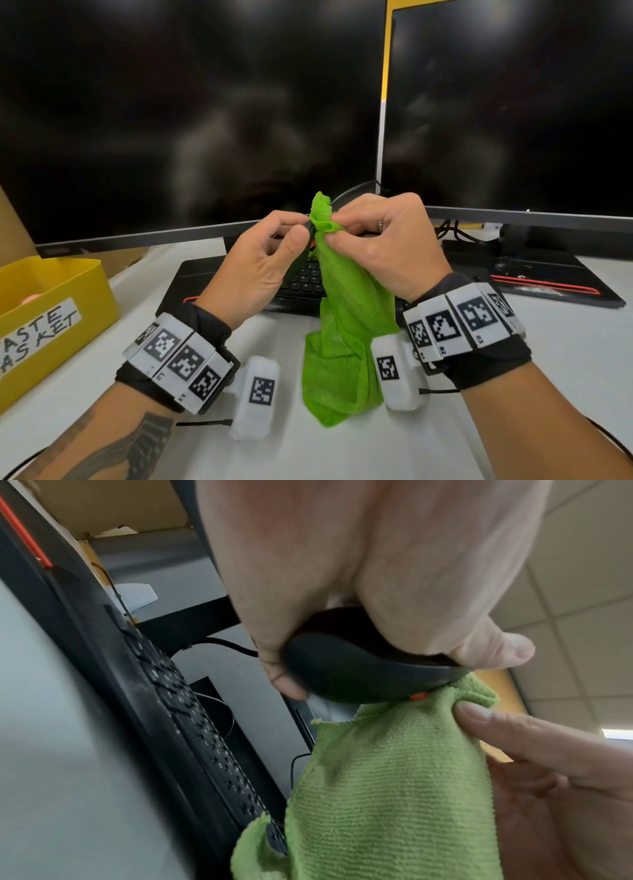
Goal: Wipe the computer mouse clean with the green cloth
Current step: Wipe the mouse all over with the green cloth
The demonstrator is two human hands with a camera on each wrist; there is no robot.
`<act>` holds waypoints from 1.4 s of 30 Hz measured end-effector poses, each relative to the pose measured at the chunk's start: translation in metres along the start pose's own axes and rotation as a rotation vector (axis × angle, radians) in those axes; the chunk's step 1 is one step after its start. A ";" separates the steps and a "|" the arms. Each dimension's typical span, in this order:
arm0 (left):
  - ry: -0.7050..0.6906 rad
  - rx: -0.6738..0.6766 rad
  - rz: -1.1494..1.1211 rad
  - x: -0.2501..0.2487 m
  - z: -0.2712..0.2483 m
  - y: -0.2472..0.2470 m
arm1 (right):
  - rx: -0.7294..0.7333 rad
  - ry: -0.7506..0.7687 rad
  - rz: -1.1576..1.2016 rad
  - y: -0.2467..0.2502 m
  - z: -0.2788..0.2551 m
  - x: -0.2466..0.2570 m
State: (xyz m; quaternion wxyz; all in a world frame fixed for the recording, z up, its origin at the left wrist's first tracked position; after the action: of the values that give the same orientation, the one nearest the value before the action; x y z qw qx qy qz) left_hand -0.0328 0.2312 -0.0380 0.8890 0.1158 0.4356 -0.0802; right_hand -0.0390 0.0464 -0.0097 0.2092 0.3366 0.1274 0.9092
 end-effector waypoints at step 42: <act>-0.037 -0.034 0.164 0.006 0.002 0.018 | 0.056 -0.375 0.195 0.005 0.000 -0.015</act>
State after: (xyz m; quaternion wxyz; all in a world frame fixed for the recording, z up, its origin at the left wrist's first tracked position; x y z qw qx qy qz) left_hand -0.0235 0.2481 -0.0393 0.9023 0.1347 0.4095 -0.0018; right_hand -0.0304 0.0351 -0.0157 0.1310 0.5162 0.0785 0.8427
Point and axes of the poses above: each hand's wrist, its own z-axis towards the middle knuckle, its own y-axis out of the back of the hand, x = y × z, the point moved 4 cm from there along z, towards the middle knuckle, and after that the axes turned 12 degrees about -z, right-handed, at the moved point
